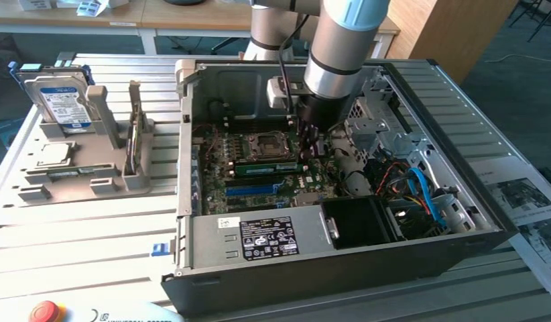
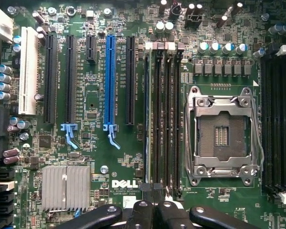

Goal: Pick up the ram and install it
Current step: 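Press down the ram until it locks into place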

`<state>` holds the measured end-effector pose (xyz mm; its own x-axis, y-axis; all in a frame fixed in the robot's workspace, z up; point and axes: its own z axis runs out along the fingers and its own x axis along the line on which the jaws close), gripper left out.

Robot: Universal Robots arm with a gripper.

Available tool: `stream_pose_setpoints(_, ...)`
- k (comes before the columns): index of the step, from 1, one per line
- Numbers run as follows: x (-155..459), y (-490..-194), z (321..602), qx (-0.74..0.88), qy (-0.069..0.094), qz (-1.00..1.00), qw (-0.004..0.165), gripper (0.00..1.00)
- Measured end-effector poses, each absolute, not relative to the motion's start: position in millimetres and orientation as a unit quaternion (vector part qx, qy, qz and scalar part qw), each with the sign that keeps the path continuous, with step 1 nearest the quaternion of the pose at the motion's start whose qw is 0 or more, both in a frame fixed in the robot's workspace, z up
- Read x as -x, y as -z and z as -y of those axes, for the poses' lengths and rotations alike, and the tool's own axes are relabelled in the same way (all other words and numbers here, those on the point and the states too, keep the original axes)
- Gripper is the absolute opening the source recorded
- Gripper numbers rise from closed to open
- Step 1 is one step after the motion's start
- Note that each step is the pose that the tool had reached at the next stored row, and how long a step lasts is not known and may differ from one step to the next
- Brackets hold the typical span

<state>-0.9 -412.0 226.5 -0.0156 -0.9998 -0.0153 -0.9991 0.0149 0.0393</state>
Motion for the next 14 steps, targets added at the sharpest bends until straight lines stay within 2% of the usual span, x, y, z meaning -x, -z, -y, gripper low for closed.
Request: stream_pose_setpoints(14, 0.9, -224.8, 411.9, -0.702, 0.019, 0.712, 0.008, 0.11)
